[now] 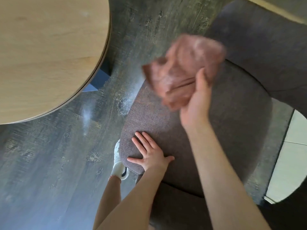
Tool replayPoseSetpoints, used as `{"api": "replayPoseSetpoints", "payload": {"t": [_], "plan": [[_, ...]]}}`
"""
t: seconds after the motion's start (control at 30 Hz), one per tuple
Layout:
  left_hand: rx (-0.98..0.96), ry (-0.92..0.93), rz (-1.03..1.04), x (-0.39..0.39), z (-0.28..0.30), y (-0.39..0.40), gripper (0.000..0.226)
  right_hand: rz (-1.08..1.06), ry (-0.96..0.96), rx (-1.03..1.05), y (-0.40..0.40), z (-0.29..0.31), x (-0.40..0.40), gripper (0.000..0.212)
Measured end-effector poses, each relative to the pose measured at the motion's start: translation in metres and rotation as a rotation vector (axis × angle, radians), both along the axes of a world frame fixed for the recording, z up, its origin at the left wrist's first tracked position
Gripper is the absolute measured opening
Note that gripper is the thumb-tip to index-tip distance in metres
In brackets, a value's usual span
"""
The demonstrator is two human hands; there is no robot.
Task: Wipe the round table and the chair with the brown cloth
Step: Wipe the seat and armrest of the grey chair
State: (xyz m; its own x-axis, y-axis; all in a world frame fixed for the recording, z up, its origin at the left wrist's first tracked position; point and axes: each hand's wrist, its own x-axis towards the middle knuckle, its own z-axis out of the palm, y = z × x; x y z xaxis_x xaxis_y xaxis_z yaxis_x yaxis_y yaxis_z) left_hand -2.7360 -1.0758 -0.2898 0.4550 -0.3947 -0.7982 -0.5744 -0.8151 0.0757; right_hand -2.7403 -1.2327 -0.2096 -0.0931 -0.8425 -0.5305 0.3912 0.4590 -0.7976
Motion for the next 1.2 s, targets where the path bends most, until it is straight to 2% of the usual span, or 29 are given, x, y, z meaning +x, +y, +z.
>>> {"api": "replayPoseSetpoints", "payload": {"t": [0.1, 0.17, 0.27, 0.37, 0.47, 0.5, 0.63, 0.67, 0.77, 0.83, 0.9, 0.93, 0.97, 1.07, 1.13, 1.2], "plan": [[0.025, 0.000, -0.027, -0.001, 0.000, -0.003, 0.141, -0.107, 0.428, -0.207, -0.013, 0.018, -0.052, 0.031], [0.017, 0.016, -0.007, 0.000, 0.001, -0.005, 0.140, -0.048, 0.712, -0.202, -0.007, 0.017, -0.075, 0.040], [0.012, 0.000, -0.018, 0.000, -0.002, -0.001, 0.142, 0.200, 1.052, 0.043, 0.019, -0.010, -0.089, 0.049], [-0.018, -0.022, 0.013, -0.002, -0.009, 0.001, 0.137, 0.590, 1.148, 0.257, 0.055, -0.041, -0.057, 0.044], [-0.066, -0.087, 0.020, -0.008, -0.017, 0.003, 0.089, 0.775, 1.062, 0.282, 0.080, -0.055, -0.008, 0.039], [-0.038, -0.128, -0.006, -0.009, -0.020, 0.003, 0.081, 0.788, 0.997, 0.261, 0.080, -0.055, 0.007, 0.038], [0.128, -0.116, -0.091, -0.012, -0.030, 0.006, 0.068, 0.817, 0.782, 0.245, 0.059, -0.052, 0.038, 0.035], [0.118, -0.088, -0.080, -0.011, -0.030, 0.005, 0.065, 0.802, 0.643, 0.255, 0.052, -0.049, 0.040, 0.036], [0.014, -0.039, -0.016, -0.008, -0.030, 0.006, 0.086, 0.589, -0.015, 0.382, 0.039, -0.036, 0.036, 0.041], [-0.022, -0.038, -0.005, -0.005, -0.027, 0.006, 0.109, 0.370, -0.205, 0.375, 0.028, -0.027, 0.023, 0.046], [-0.003, -0.026, 0.000, -0.003, -0.020, 0.004, 0.138, 0.144, -0.261, 0.254, 0.016, -0.019, 0.000, 0.048], [0.003, -0.018, -0.002, -0.003, -0.017, 0.003, 0.143, 0.040, -0.211, 0.173, 0.010, -0.012, -0.014, 0.046], [0.005, -0.004, -0.003, -0.002, -0.012, 0.002, 0.145, -0.044, -0.083, 0.082, 0.005, -0.004, -0.029, 0.043], [0.006, 0.010, -0.023, -0.001, -0.006, -0.001, 0.142, -0.139, 0.475, -0.196, -0.004, 0.019, -0.062, 0.041], [0.010, 0.013, -0.012, 0.000, -0.005, -0.002, 0.142, 0.003, 0.876, -0.247, -0.010, 0.009, -0.070, 0.051], [0.002, 0.014, 0.012, 0.000, -0.006, -0.001, 0.145, 0.282, 1.204, -0.157, -0.016, -0.018, -0.070, 0.048]]}}
